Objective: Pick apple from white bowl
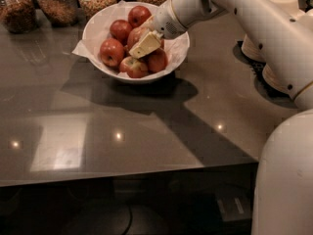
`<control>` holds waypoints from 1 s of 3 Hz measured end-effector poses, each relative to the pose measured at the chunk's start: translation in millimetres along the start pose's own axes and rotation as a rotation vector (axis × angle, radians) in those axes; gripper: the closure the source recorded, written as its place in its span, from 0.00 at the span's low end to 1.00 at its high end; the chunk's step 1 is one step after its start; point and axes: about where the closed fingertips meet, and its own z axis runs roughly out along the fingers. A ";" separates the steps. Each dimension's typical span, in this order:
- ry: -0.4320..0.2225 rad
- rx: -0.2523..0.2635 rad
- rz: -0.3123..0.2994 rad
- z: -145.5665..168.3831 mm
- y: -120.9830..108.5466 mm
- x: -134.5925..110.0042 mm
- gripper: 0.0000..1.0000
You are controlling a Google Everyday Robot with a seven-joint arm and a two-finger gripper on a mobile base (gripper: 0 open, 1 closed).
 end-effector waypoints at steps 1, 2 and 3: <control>0.000 -0.004 -0.004 1.6 2.1 0.9 0.78; -0.004 -0.004 -0.011 -0.2 4.3 0.0 0.99; -0.023 0.016 -0.030 -15.8 6.3 -6.3 1.00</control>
Offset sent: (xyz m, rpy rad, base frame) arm -0.0091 -0.0057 0.0054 0.0032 -0.0243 0.0108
